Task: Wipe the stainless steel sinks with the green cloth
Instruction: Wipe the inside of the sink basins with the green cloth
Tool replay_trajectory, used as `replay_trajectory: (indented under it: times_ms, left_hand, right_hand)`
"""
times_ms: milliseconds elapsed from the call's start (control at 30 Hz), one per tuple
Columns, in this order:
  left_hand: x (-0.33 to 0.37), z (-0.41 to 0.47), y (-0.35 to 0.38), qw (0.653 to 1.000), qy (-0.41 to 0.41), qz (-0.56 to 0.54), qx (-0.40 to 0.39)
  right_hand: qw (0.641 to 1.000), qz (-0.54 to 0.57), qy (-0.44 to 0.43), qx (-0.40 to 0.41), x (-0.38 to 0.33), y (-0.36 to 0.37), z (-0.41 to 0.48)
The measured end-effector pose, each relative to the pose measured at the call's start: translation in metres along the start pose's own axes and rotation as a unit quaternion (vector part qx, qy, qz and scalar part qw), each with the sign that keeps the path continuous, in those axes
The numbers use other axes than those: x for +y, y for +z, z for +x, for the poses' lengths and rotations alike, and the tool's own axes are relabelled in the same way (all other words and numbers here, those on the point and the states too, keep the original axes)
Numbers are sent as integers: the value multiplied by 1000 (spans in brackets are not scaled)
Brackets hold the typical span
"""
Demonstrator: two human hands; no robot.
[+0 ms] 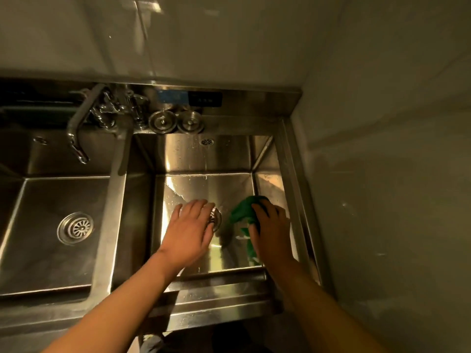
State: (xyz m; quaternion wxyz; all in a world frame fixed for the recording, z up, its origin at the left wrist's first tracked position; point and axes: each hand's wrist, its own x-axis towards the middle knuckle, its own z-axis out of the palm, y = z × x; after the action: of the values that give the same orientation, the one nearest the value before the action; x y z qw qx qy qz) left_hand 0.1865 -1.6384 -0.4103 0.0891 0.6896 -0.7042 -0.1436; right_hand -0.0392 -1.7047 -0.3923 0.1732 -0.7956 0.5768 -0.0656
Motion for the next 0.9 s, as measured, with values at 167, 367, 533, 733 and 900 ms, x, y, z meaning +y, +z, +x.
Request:
replay_trajectory:
  times_ms: [167,367,533,733,900]
  left_hand:
    - [-68,10,-29,998,-39,56,-10]
    - [-132,22,-34,994,-60,78,-55]
    - [-149,19,-21,993,-67,85,-40]
    - [-150,22,-21,993,-81,72,-37]
    - [-148,24,-23,992,-83,87,-48]
  right_hand:
    - [995,73,-1,75,-26,-6,67]
    - [986,104,15,127,-49,-10,177]
    - [981,100,31,162,-48,5,256]
    - [994,-26,63,82,-57,38,289]
    - [994,-82,13,73,-76,46,283]
